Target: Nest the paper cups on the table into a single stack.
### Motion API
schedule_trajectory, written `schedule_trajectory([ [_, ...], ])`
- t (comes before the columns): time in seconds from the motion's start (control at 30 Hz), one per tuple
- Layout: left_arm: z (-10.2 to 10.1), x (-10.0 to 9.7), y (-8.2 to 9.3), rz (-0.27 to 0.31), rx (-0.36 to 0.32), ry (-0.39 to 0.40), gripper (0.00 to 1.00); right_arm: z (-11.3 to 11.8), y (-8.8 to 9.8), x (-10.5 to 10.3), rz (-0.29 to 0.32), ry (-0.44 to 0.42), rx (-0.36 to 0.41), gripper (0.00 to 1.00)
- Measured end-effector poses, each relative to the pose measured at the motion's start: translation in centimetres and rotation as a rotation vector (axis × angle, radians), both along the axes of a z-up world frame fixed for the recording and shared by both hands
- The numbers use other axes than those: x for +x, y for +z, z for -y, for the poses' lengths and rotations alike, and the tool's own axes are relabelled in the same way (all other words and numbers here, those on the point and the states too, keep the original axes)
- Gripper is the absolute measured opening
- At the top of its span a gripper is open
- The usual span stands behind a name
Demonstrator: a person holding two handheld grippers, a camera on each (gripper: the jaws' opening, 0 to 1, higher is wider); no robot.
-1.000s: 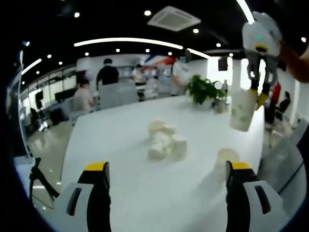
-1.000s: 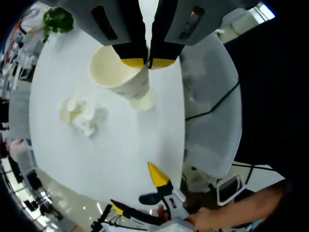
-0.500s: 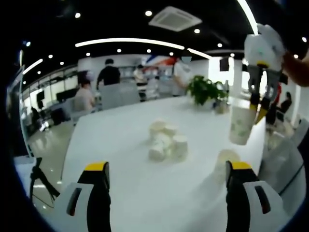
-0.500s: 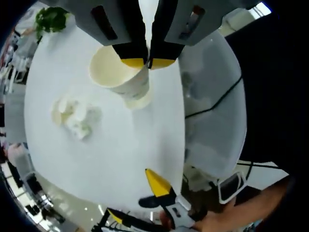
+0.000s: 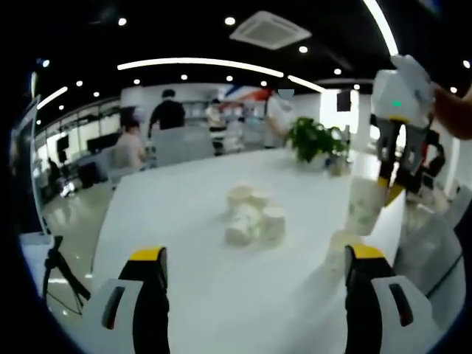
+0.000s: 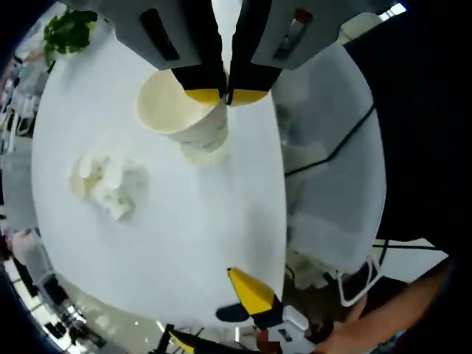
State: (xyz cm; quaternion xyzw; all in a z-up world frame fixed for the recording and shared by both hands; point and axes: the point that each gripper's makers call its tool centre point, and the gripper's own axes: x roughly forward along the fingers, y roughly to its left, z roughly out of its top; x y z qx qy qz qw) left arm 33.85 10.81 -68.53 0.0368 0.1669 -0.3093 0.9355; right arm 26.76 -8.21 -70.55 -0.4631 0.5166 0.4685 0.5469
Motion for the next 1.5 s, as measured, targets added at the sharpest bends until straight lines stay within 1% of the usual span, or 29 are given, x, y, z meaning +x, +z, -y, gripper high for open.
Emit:
schedule_trajectory([
  [0.13, 0.1, -0.3, -0.1, -0.006, -0.022, 0.003, 0.98, 0.1, -0.5, 0.0, -0.006, -0.022, -0.001, 0.00],
  [0.27, 0.0, -0.5, -0.4, -0.016, -0.019, 0.006, 0.98, 0.1, -0.7, -0.1, -0.012, -0.032, 0.000, 0.00],
  [0.47, -0.1, -0.5, -0.3, -0.016, -0.025, 0.010, 0.98, -0.2, -1.2, -0.2, -0.023, -0.046, 0.007, 0.00],
  [0.57, -0.2, -0.5, -0.4, -0.017, -0.018, 0.012, 0.98, -0.2, -1.8, 0.0, -0.026, -0.053, 0.002, 0.00],
  [0.7, -0.2, -0.6, -0.2, -0.018, -0.031, 0.016, 0.97, -0.1, -2.4, 0.1, -0.036, -0.067, -0.004, 0.00],
  [0.93, -0.5, -0.8, -0.6, -0.026, -0.025, 0.021, 0.97, 0.0, -3.4, 0.1, -0.049, -0.081, -0.006, 0.00],
  [1.0, -0.5, -0.9, -0.6, -0.026, -0.023, 0.023, 0.97, -0.1, -3.6, 0.3, -0.041, -0.087, -0.005, 0.00],
  [1.33, -0.6, -0.6, -0.8, -0.029, -0.041, 0.032, 0.96, -0.4, -4.8, 0.1, -0.057, -0.084, -0.001, 0.00],
  [1.5, -0.3, -0.7, -0.8, -0.031, -0.041, 0.031, 0.95, -0.7, -5.4, 0.1, -0.066, -0.108, 0.017, 0.00],
])
